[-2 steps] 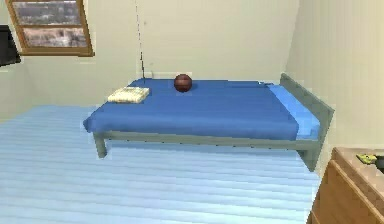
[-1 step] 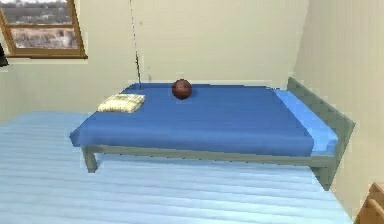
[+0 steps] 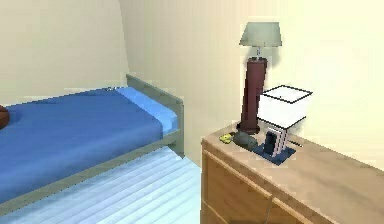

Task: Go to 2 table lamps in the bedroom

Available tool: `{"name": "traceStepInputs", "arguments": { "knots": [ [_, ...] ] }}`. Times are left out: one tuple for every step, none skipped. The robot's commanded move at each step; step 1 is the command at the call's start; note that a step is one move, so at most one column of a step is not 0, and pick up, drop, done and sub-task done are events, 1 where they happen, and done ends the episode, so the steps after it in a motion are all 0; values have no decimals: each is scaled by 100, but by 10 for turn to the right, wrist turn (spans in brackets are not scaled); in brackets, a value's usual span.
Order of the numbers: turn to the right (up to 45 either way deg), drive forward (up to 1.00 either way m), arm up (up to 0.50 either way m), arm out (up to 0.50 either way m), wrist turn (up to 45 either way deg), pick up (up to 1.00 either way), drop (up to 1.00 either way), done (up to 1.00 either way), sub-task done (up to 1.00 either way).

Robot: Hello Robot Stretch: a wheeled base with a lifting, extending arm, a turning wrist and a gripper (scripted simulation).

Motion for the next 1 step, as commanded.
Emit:
{"name": "traceStepInputs", "arguments": {
  "knots": [
    [150,0,0,0,0,0,0,0,0]
  ]
}}
